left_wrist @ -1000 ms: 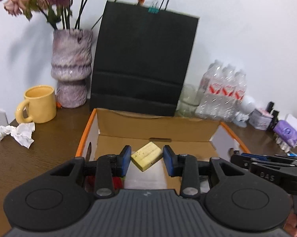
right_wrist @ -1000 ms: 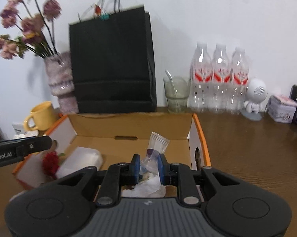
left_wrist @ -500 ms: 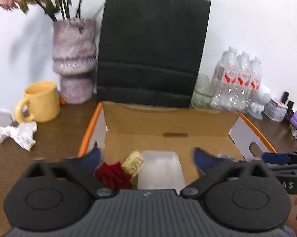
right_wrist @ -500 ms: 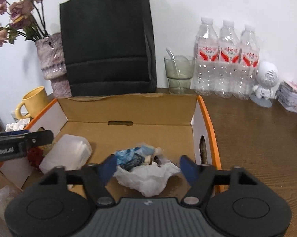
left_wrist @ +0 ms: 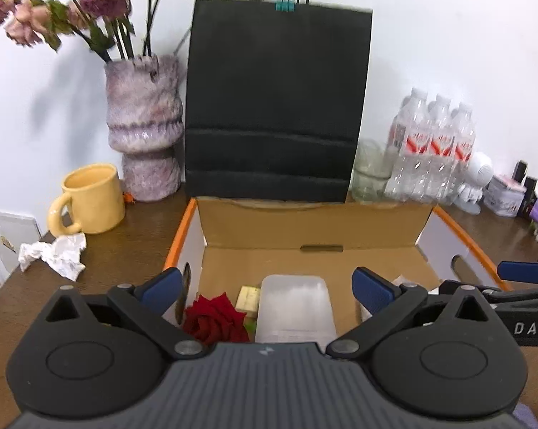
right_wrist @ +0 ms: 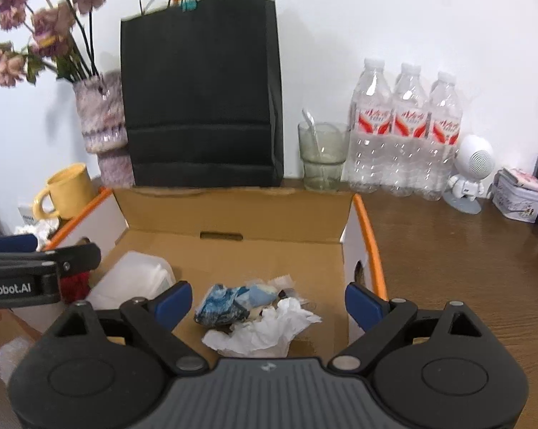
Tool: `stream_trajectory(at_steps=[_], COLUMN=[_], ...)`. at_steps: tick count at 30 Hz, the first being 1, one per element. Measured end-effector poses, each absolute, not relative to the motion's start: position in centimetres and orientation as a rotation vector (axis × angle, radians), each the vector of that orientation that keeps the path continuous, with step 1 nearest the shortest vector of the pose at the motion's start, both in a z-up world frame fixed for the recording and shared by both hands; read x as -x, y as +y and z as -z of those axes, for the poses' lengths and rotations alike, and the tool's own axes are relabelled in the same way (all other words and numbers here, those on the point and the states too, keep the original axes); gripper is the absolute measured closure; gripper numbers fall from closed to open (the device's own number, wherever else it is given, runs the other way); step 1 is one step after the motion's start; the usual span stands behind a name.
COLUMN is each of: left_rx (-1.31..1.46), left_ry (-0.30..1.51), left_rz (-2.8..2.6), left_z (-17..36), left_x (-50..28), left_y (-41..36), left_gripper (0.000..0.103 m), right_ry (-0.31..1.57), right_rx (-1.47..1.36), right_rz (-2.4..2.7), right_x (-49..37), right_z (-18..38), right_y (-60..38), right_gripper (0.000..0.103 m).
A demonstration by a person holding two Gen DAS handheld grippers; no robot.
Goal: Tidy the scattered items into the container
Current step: 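Grasp a clear packet with left gripper while right gripper grasps a dark candy packet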
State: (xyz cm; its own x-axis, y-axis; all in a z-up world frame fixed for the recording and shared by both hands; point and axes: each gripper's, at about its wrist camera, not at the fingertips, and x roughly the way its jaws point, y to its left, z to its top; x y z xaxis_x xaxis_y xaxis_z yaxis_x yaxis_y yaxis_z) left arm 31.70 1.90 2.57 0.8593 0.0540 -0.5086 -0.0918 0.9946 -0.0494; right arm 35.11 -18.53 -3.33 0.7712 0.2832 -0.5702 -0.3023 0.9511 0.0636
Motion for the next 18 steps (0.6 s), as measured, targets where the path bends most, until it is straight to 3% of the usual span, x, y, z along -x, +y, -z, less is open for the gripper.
stream_trajectory(at_steps=[5, 10, 18], left_rx=[0.063, 0.020, -0.091], left_ry=[0.445, 0.383, 0.425], left_rz=[-0.048, -0.029, -0.003], left_z=[-4.8, -5.5, -3.8], left_x=[-27.7, -23.1, -17.8], left_y=[2.0, 1.8, 1.3], left_gripper=[0.000, 0.000, 0.000], right_ry=[0.529, 0.463, 0.512], right_rx=[0.032, 0.094, 0.192], right_rz=[-0.327, -0.339, -0.313], right_x=[-31.0, -26.2, -20.4], right_z=[1.0, 0.0, 2.2], right_y=[-20.6, -22.9, -25.7], right_gripper=[0.010, 0.002, 0.002])
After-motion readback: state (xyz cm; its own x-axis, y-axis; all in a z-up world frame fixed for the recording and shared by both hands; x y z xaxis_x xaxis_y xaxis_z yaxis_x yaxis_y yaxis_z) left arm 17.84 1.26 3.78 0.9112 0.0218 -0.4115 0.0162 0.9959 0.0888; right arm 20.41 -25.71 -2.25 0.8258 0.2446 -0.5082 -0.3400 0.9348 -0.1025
